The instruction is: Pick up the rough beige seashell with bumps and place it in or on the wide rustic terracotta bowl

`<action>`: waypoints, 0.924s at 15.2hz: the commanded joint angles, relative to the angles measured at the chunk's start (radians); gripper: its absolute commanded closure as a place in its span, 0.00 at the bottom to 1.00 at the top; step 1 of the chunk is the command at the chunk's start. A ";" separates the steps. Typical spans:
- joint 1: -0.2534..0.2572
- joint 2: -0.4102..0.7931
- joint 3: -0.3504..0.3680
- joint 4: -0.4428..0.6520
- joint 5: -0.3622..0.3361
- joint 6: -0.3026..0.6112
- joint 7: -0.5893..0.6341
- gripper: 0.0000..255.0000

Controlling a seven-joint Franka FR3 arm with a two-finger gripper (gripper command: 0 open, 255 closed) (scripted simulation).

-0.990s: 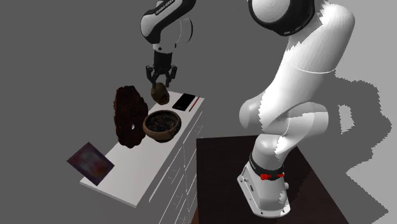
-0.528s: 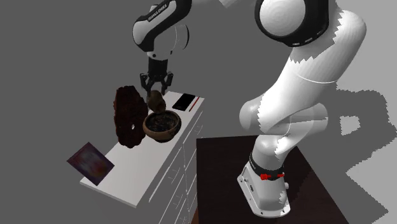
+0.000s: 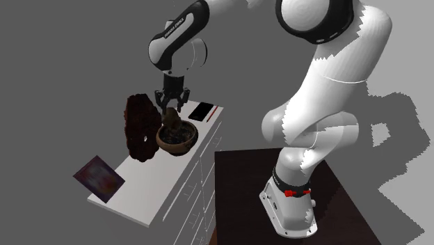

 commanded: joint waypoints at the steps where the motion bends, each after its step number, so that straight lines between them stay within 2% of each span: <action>1: -0.008 0.029 0.015 -0.016 -0.018 0.039 0.009 1.00; 6: -0.026 0.114 0.046 -0.045 -0.092 0.130 0.053 1.00; 14: -0.025 0.120 0.046 -0.047 -0.098 0.136 0.057 1.00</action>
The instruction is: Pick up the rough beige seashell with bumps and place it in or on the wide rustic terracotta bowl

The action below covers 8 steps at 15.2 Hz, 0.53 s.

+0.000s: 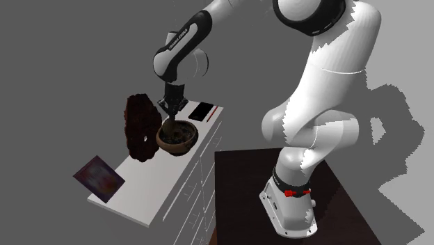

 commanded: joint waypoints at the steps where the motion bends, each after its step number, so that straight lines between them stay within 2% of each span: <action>1: 0.002 0.002 0.002 -0.008 0.002 -0.007 0.000 0.00; 5: 0.000 0.016 0.004 -0.005 -0.015 0.000 0.011 0.00; 6: 0.001 0.000 0.001 -0.011 0.005 -0.006 -0.005 0.00; 8: 0.007 -0.098 -0.029 0.011 0.097 -0.101 -0.072 0.00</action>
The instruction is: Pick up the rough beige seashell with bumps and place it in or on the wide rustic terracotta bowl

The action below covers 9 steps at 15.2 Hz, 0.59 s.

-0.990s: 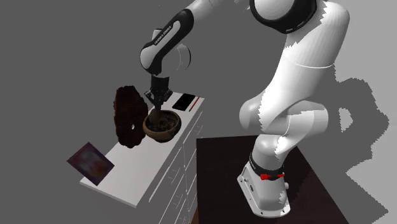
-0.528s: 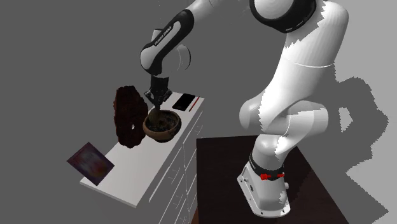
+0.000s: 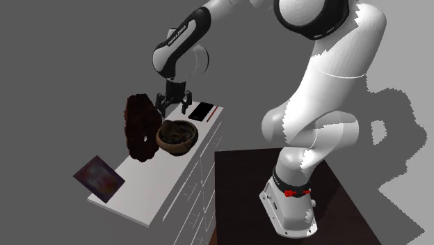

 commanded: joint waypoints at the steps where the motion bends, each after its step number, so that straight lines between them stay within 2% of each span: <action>1: 0.011 -0.079 -0.033 0.021 0.065 -0.085 -0.046 0.00; 2: 0.019 -0.107 -0.053 0.031 0.082 -0.120 -0.060 0.00; 9: 0.023 -0.106 -0.057 0.031 0.080 -0.119 -0.058 0.00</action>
